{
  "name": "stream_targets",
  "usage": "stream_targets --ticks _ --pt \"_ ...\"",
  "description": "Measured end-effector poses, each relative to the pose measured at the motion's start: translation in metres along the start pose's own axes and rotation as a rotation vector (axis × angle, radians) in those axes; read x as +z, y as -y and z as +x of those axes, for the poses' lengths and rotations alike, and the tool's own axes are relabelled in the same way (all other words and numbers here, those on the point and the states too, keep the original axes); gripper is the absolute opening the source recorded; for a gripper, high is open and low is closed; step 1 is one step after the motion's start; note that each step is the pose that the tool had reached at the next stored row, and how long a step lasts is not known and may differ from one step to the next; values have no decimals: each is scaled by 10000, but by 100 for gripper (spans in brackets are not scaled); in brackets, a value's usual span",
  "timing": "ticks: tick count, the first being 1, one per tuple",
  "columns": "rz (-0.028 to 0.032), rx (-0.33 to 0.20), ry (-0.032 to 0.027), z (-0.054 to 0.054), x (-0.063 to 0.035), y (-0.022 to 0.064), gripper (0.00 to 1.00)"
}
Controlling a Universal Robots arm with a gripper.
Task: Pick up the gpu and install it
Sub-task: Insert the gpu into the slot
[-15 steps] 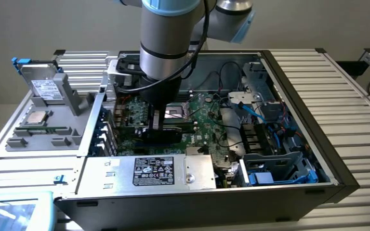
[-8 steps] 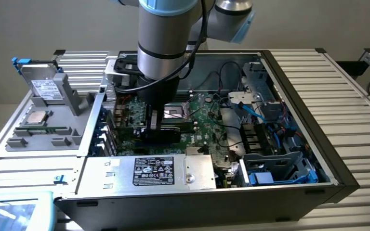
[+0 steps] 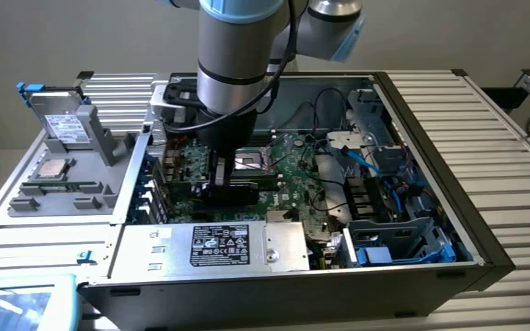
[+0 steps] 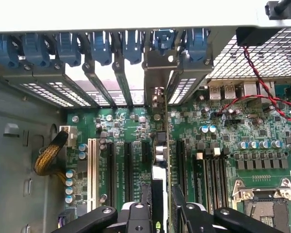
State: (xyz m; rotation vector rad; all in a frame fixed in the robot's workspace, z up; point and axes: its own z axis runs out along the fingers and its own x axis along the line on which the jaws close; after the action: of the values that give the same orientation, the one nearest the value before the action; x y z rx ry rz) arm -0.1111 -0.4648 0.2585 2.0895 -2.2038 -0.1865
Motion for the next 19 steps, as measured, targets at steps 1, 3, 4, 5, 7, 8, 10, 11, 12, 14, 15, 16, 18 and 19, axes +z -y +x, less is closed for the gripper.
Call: stream_targets --ticks 1,3,4,5,7,8,10,11,12,14,15,16,18,19 --pt "-2 15 2 -3 0 1 27" --pt "-2 23 4 -3 0 1 27" --pt "-1 23 6 -4 1 1 27" --pt "-1 24 6 -3 0 1 27" --pt "-1 24 6 -4 0 1 27" --pt "-2 24 4 -4 1 1 27" --pt "-2 24 6 -4 14 3 27" --pt "-3 24 4 -3 15 3 27" --pt "-2 26 4 -3 15 2 27" --pt "-1 25 6 -4 16 -1 27" --pt "-6 24 8 -5 15 -1 27" --pt "-18 25 12 -6 13 -2 27" --pt "-25 26 11 -6 12 -2 27" --pt "-27 26 9 -6 11 -3 27"
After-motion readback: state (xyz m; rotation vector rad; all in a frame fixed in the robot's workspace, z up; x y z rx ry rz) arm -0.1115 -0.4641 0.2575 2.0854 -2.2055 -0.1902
